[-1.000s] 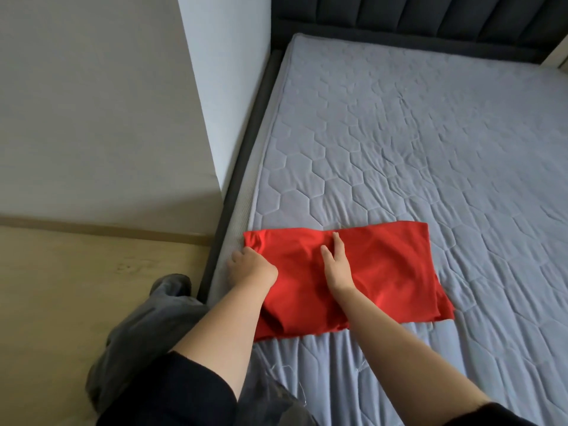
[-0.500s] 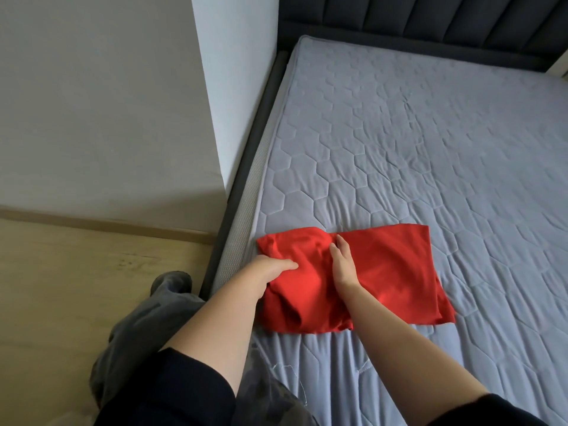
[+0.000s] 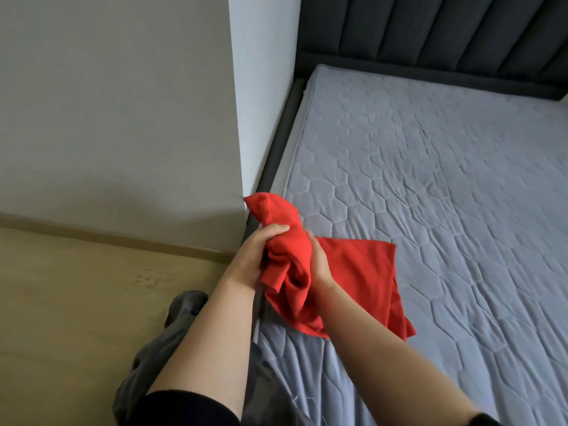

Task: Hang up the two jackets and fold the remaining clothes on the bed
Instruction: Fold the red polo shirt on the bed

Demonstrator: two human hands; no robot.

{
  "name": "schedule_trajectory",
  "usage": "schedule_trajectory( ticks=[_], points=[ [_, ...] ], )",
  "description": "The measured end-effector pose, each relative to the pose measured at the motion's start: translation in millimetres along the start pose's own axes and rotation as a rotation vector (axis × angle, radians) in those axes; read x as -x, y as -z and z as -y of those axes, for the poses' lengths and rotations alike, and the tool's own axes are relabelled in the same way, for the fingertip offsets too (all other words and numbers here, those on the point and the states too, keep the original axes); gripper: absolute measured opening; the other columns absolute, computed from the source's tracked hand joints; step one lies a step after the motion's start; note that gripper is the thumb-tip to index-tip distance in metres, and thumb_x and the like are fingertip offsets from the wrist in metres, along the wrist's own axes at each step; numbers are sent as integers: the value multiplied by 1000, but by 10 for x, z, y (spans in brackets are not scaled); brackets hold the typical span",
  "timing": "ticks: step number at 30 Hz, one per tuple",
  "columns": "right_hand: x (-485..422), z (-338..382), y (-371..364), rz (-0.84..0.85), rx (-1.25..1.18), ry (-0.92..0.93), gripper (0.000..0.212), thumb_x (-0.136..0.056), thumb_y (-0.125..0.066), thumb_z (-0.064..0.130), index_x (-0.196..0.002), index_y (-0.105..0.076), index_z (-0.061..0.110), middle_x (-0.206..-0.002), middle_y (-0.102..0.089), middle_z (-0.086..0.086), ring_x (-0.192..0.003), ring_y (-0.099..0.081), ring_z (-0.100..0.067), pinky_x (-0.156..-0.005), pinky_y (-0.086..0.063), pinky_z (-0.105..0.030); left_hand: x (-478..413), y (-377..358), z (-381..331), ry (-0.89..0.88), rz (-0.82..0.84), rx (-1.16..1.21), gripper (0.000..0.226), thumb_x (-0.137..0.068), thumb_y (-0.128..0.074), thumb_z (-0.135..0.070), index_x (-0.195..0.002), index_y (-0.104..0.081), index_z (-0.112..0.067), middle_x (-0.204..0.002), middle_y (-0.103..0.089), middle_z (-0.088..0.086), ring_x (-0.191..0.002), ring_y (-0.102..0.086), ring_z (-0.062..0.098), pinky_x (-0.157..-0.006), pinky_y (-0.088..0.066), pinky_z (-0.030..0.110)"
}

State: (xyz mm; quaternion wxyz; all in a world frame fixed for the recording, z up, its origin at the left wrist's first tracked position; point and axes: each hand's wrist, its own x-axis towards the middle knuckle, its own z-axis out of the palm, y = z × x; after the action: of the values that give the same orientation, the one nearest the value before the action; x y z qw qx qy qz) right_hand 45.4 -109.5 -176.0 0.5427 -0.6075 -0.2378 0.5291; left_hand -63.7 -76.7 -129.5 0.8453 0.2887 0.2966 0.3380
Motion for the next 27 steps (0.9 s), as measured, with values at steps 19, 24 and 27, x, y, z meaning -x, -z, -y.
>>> schedule_trajectory(
  ticks=[19, 24, 27],
  points=[
    [234, 153, 1495, -60, 350, -152, 40, -81, -65, -2, -119, -55, 8, -98, -69, -11, -85, -66, -23, -74, -56, -34, -176, 28, 1160, -122, -9, -1981, 64, -95, -31, -54, -151, -8, -32, -157, 18, 4, -144, 16, 24, -113, 5, 52],
    [258, -30, 1413, -368, 759, -156, 29, -84, -53, 0, -113, -52, -1, -83, -62, -13, -74, -60, -28, -71, -48, -36, -145, 30, 1337, -284, -11, -2115, 71, -91, -32, -58, -151, -6, -30, -158, 17, 3, -144, 18, 24, -112, 7, 54],
    [256, -184, 1355, -446, 1246, 85, 48, -87, -45, 8, -134, -37, 6, -125, -51, -15, -114, -49, -34, -90, -40, -42, -200, 65, 1396, -180, 0, -2147, 72, -91, -29, -61, -151, -3, -30, -158, 17, 3, -144, 16, 24, -112, 8, 53]
  ],
)
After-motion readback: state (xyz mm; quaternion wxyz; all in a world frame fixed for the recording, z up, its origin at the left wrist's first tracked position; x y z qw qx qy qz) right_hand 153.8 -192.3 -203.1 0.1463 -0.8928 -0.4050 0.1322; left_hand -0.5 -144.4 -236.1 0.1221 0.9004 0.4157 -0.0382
